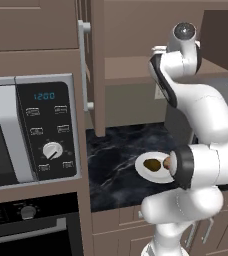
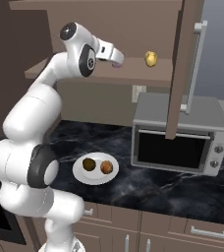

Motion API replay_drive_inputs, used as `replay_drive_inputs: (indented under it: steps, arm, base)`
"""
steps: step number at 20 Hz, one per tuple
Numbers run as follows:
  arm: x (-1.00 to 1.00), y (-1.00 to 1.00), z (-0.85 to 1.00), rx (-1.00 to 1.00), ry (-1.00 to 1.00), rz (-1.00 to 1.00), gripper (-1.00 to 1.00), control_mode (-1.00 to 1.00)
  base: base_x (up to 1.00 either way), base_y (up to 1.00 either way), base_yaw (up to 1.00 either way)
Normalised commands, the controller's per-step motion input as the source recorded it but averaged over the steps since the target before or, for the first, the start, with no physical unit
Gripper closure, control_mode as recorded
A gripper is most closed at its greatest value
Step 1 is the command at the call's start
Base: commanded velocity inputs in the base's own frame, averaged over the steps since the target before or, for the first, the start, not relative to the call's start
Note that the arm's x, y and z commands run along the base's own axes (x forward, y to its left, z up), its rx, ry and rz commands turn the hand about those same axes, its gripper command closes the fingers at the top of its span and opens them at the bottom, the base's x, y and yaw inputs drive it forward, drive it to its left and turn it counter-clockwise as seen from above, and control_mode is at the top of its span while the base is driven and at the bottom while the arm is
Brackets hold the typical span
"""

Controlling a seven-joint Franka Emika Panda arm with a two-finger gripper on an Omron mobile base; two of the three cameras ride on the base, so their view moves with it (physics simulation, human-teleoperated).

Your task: Pick the avocado and bread from the counter and place them on the plate. Then pick the jam from the cabinet and place it next to the plate. Lastly close the cabinet door.

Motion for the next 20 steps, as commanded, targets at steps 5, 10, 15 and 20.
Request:
replay_drive_inputs:
  steps: [5, 10, 15, 20]
  arm:
    - [0.44, 0.0, -0.01, 0.0, 0.0, 0.0, -1.0, -1.0]
    - [0.39, -0.01, -0.13, 0.0, 0.0, 0.0, -1.0, -1.0]
    - [0.38, -0.11, -0.07, 0.0, 0.0, 0.0, -1.0, -1.0]
    - [0.39, -0.14, -0.01, 0.0, 0.01, 0.0, -1.0, -1.0]
  base:
    - [0.0, 0.0, 0.0]
    - [0.0, 0.0, 0.0]
    - [0.0, 0.0, 0.0]
    - [0.0, 0.0, 0.0]
